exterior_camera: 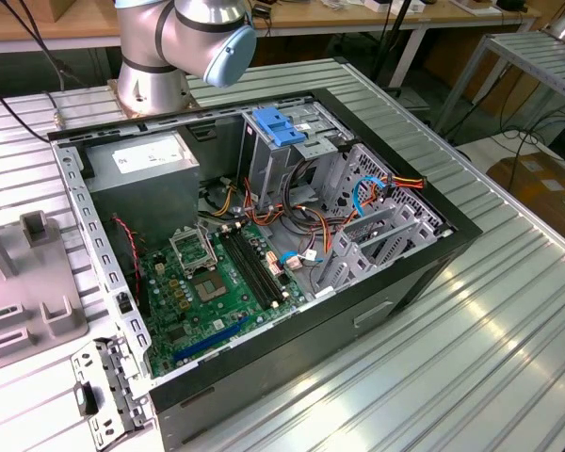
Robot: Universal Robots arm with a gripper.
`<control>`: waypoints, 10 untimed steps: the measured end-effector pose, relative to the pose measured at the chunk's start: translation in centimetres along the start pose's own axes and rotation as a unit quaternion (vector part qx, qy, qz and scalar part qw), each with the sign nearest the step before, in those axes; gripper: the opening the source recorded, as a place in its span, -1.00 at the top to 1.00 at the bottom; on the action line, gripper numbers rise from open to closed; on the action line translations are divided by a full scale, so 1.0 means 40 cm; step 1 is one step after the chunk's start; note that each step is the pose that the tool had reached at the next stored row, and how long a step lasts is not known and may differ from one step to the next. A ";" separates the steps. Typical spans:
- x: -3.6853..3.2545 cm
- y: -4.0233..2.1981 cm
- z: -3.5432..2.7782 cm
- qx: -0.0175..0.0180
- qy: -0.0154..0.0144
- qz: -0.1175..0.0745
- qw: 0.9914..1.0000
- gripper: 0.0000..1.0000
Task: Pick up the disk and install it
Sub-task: 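Pick up the disk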
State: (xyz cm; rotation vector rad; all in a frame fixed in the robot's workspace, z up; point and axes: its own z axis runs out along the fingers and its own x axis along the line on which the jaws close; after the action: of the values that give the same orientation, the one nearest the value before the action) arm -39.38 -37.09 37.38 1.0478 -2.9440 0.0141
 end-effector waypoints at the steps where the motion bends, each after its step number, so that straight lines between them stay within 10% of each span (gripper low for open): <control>1: 0.000 0.000 0.000 0.000 0.000 -0.004 1.000 0.79; 10: 0.000 0.000 0.000 0.001 0.000 -0.031 1.000 0.79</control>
State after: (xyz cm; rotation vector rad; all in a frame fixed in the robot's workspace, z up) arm -39.38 -37.09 37.38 1.1389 -2.9103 0.0149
